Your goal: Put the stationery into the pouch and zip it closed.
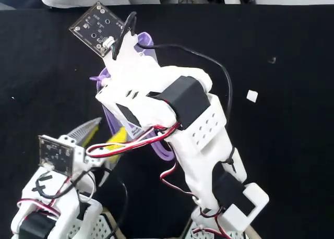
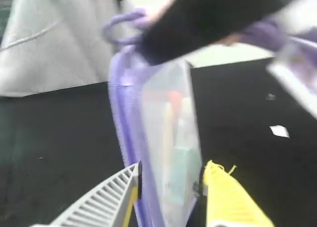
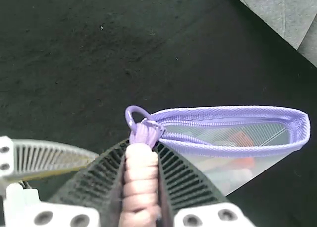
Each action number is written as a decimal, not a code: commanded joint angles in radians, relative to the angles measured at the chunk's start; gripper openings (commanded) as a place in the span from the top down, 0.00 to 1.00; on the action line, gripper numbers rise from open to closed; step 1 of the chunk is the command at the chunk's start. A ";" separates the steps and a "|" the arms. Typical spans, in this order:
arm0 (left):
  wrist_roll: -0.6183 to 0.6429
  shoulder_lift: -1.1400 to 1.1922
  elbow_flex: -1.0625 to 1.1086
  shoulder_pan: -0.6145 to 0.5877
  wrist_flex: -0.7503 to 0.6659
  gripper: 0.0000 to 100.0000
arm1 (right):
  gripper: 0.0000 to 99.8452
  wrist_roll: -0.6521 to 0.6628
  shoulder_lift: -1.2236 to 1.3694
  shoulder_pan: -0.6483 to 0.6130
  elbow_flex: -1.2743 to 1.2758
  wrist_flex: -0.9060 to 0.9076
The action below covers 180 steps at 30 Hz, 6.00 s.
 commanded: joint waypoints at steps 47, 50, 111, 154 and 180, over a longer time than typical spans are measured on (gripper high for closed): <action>-0.078 0.493 -0.044 0.162 -0.342 0.94 | 0.99 0.003 -0.056 0.157 -0.004 0.029; -0.078 0.493 -0.025 0.160 -0.370 0.94 | 0.99 0.002 -0.056 0.155 -0.004 0.031; 0.041 0.003 0.031 0.166 -0.241 0.97 | 0.99 0.219 0.140 0.703 0.079 -0.104; 0.018 0.011 0.012 0.176 -0.149 0.78 | 0.99 0.269 0.305 0.514 0.102 -0.098; -0.345 0.285 0.128 -0.015 -0.150 0.78 | 0.99 0.278 0.297 0.637 0.108 -0.063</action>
